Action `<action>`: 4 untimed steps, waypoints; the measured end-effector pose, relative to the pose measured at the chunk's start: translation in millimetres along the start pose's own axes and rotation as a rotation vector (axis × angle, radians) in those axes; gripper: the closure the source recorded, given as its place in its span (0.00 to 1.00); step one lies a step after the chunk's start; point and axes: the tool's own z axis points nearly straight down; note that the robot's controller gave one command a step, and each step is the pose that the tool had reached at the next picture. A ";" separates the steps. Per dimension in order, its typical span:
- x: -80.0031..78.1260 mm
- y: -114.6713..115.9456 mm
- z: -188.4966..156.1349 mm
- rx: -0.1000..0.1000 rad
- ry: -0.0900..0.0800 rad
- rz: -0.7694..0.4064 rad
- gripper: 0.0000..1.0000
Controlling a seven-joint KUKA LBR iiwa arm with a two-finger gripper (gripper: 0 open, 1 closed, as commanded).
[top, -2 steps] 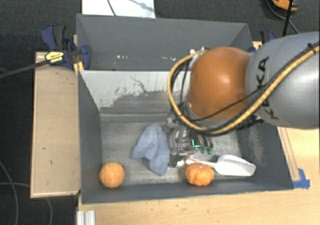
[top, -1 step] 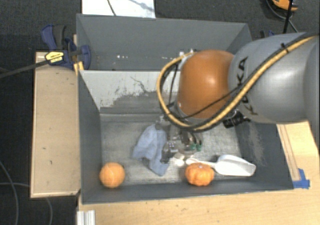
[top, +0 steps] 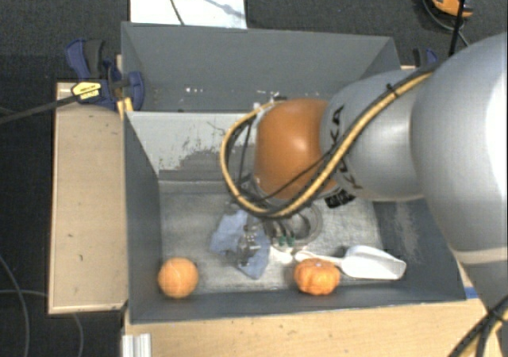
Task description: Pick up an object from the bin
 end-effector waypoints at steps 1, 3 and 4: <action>-1.4 4.2 32.9 -0.002 -0.003 0.113 1.00; -1.4 4.2 32.9 -0.002 -0.003 0.114 1.00; 11.0 6.8 -115.9 0.001 0.004 0.087 1.00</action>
Offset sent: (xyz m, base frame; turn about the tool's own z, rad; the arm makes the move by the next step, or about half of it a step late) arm 0.0000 0.0000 0.0000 0.0000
